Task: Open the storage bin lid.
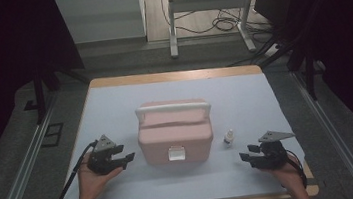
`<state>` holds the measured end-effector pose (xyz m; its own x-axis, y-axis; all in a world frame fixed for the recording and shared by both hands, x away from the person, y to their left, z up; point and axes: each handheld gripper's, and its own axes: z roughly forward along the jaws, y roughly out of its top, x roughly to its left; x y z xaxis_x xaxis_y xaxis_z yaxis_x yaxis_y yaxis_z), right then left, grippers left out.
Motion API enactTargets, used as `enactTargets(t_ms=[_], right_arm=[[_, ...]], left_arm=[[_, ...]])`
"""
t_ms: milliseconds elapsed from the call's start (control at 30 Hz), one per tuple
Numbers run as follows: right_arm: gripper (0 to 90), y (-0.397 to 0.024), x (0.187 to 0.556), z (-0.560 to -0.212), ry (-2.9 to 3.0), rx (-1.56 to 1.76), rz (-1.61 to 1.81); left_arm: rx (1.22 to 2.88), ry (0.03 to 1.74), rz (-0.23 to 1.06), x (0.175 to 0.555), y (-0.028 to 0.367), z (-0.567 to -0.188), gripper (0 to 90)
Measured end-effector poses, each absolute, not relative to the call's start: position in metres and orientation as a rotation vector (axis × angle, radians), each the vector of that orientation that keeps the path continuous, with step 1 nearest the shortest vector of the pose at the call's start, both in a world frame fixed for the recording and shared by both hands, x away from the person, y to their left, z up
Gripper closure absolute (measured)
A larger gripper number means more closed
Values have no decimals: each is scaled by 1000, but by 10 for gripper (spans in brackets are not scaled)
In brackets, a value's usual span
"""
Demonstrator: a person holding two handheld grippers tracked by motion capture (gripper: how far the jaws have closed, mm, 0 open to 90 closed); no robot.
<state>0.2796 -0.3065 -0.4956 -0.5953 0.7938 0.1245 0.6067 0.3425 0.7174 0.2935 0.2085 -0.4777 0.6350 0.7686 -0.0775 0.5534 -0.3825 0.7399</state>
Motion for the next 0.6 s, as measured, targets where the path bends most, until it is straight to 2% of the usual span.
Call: enactTargets(t_ms=[367, 600], right_arm=[[490, -302, 277, -497, 2374, 1250, 1092], [490, -304, 276, -496, 2374, 1251, 1119]], left_arm=[[2120, 947, 365, 304, 229, -450, 454], [2152, 833, 345, 319, 235, -423, 457]])
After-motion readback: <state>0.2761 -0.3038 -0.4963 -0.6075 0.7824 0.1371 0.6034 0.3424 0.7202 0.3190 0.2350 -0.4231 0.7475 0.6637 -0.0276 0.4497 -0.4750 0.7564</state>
